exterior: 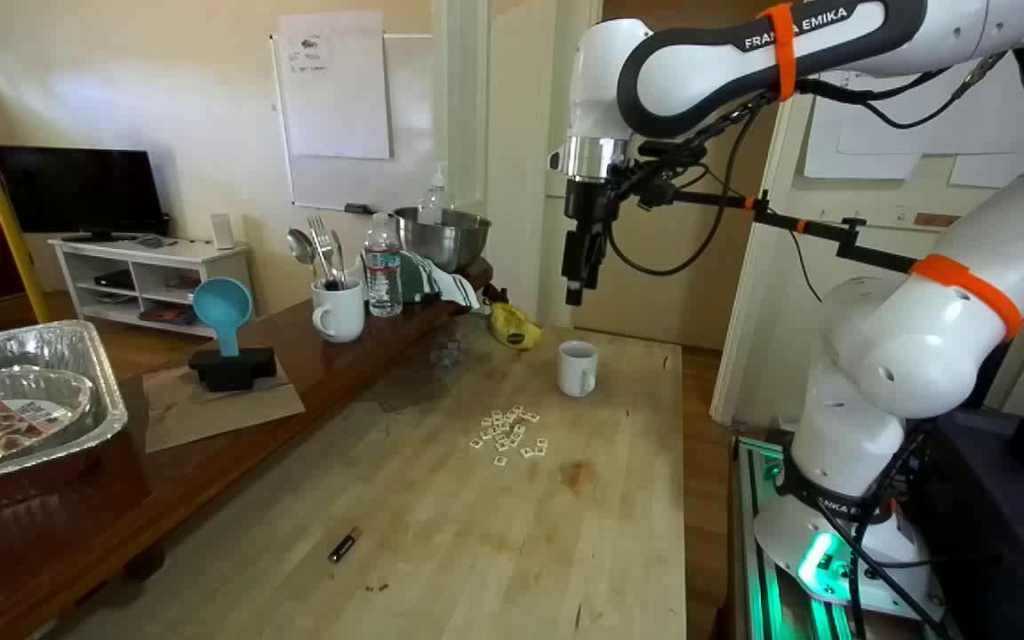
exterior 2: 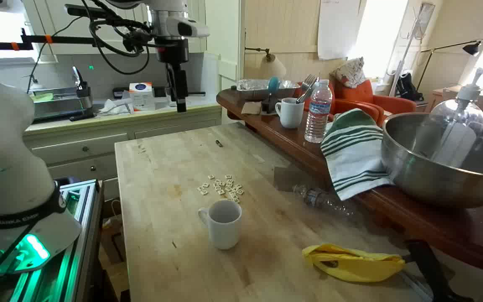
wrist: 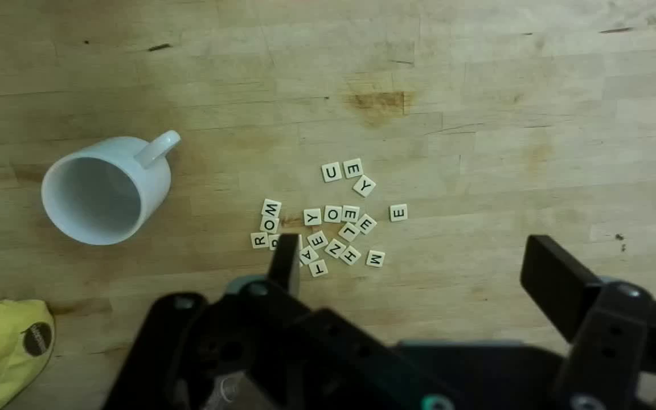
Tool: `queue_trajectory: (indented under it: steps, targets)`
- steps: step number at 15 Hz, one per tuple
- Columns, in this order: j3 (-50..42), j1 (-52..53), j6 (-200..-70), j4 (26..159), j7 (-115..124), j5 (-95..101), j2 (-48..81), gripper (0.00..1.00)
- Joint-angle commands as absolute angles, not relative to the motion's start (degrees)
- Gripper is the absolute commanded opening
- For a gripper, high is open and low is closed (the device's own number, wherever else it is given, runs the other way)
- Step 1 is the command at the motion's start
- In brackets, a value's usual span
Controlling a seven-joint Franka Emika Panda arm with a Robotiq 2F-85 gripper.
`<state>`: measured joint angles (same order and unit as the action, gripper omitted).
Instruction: Put the l and o tile letters in the cup
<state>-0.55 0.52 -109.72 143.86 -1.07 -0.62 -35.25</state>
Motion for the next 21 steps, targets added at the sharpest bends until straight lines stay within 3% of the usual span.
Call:
queue_trajectory:
  steps: [1, 18, 21]
  targets:
    - [-0.5, 0.4, -109.6, 143.7, -1.1, -0.7, -35.2, 1.00]
    - [-0.5, 0.4, -109.6, 143.7, -1.1, -0.7, -35.2, 1.00]
    - [0.3, -0.4, -118.7, 144.8, 1.4, -0.2, -31.4, 1.00]
